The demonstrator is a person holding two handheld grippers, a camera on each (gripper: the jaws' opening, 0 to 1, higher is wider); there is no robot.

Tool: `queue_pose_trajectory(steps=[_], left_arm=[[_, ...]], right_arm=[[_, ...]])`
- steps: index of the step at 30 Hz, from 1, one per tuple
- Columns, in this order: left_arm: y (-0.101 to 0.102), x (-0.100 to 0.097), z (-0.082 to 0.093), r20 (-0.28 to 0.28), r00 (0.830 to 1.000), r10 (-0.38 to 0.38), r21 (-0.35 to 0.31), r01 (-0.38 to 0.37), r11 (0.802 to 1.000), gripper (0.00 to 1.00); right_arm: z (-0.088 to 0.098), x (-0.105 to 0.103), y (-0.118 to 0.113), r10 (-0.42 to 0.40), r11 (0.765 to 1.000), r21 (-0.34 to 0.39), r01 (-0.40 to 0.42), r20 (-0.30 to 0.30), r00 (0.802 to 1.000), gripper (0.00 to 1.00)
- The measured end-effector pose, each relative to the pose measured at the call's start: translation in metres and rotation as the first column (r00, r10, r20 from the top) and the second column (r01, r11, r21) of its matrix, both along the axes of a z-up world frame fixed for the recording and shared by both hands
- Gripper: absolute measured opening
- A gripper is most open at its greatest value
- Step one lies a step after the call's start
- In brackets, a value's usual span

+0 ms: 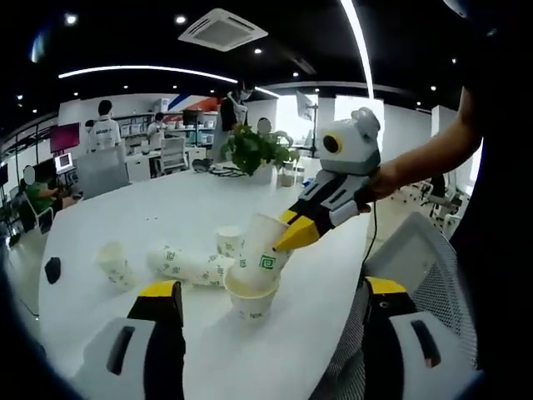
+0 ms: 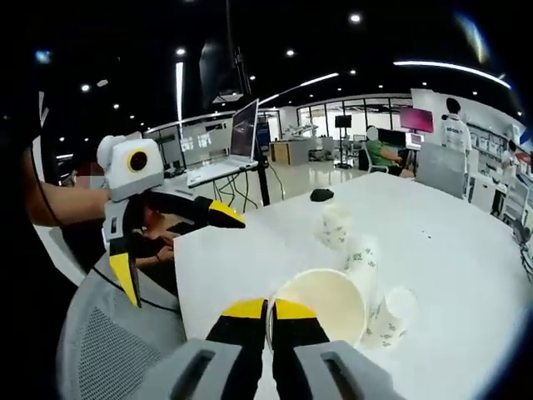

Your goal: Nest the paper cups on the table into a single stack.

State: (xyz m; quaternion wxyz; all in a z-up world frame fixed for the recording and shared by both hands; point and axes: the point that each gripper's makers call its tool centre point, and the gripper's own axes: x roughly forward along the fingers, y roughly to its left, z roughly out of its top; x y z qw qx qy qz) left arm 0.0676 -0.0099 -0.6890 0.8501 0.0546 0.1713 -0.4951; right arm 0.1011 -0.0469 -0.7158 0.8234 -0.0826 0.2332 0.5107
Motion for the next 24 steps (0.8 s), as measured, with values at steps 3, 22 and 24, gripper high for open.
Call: queue_pose_trajectory(steps=[3,22,24], left_arm=[[0.004,0.000,-0.004,-0.003,1.000,0.009,0.009,-0.009,1.000,0.87],[0.014,0.000,-0.016,-0.014,0.999,0.037,0.035,-0.036,0.999,0.84],[0.014,0.000,-0.016,-0.012,0.999,0.038,0.036,-0.037,0.999,0.83]], right_arm=[[-0.005,0.000,0.004,0.017,1.000,-0.023,-0.017,0.001,1.000,0.00],[-0.024,0.002,0.010,0.145,0.970,-0.210,-0.120,0.110,0.983,0.01],[-0.022,0.003,0.009,0.152,0.968,-0.217,-0.123,0.124,0.981,0.01]])
